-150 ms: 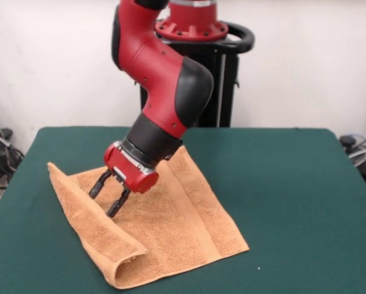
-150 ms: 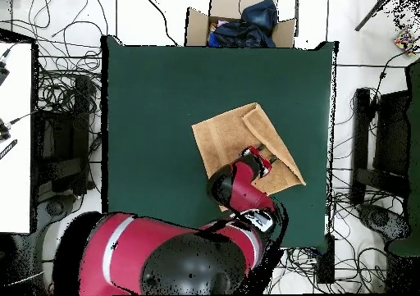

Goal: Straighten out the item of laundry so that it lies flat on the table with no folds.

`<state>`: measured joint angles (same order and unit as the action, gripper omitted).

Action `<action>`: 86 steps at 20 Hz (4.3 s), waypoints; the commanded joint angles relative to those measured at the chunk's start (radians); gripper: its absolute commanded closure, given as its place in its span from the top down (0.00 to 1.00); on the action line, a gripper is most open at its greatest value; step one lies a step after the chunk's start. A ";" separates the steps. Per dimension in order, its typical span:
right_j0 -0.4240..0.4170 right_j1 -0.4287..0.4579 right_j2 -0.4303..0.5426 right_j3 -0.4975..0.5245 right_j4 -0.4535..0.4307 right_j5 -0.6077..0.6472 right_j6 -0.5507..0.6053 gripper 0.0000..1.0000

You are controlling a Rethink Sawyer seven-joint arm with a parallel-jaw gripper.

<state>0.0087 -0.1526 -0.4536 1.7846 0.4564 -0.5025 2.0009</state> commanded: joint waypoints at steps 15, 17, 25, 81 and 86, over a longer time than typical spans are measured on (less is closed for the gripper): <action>0.000 0.050 -0.027 0.016 0.088 -0.146 0.200 1.00; 0.003 0.051 -0.024 0.018 0.093 -0.151 0.204 1.00; -0.013 0.046 0.004 0.025 0.076 -0.178 0.230 1.00; -0.142 -0.124 0.172 0.054 -0.165 0.219 0.155 1.00; -0.170 -0.151 0.202 0.044 -0.193 0.326 0.118 1.00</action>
<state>-0.1357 -0.2931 -0.4491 1.8164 0.3055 -0.3650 2.0009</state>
